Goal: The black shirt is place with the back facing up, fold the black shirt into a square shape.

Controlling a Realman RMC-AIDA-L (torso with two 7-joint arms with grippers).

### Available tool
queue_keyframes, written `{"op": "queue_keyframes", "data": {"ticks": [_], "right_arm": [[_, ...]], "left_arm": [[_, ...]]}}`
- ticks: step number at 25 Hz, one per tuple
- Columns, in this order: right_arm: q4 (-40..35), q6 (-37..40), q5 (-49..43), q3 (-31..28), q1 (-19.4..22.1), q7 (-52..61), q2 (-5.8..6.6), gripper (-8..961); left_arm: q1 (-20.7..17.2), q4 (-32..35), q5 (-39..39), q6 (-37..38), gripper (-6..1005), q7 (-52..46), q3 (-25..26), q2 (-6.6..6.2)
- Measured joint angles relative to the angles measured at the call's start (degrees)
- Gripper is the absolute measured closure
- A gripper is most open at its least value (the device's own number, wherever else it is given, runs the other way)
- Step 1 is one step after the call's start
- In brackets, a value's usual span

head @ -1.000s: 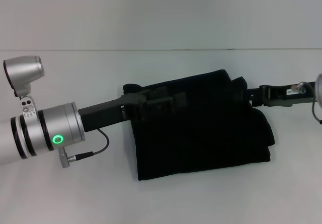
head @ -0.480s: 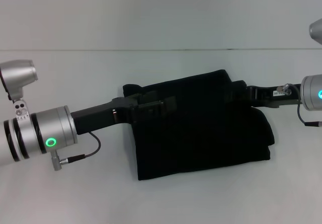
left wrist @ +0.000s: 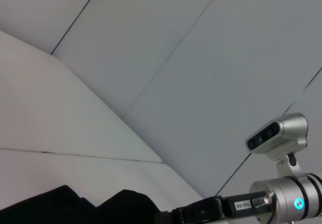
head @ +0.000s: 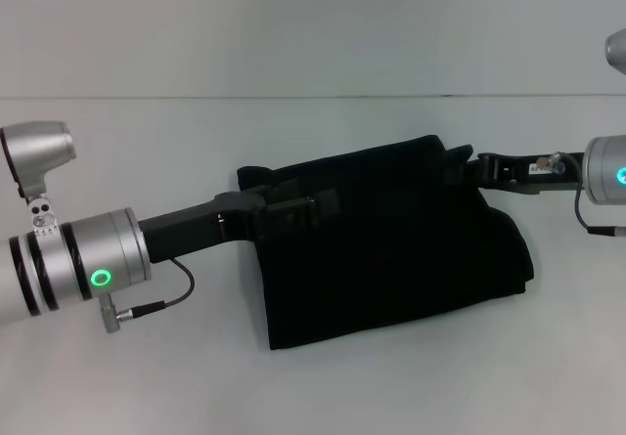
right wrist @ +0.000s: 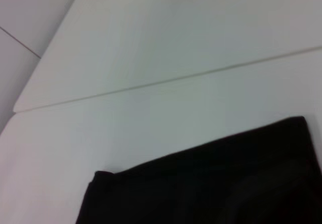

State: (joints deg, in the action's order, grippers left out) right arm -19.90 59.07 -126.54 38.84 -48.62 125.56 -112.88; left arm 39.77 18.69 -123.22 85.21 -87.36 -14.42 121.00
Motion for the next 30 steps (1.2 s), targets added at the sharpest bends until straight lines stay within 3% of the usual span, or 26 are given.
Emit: {"op": "queue_keyframes", "data": {"ticks": [8, 19, 30], "right_arm": [[-2.8, 0.6, 2.0, 0.1, -0.4, -1.6, -0.62, 892], [-7.9, 3.0, 2.1, 0.7, -0.4, -1.0, -0.01, 879], [-7.8, 3.6, 1.9, 0.9, 0.7, 0.1, 0.38, 841]], "left_arm": [[-0.1, 0.1, 0.0, -0.8, 47, -0.7, 0.1, 0.03], [-0.5, 0.3, 0.6, -0.5, 47, -2.7, 0.6, 0.12], [0.3, 0.3, 0.8, -1.0, 46, -3.9, 0.6, -0.04]]}}
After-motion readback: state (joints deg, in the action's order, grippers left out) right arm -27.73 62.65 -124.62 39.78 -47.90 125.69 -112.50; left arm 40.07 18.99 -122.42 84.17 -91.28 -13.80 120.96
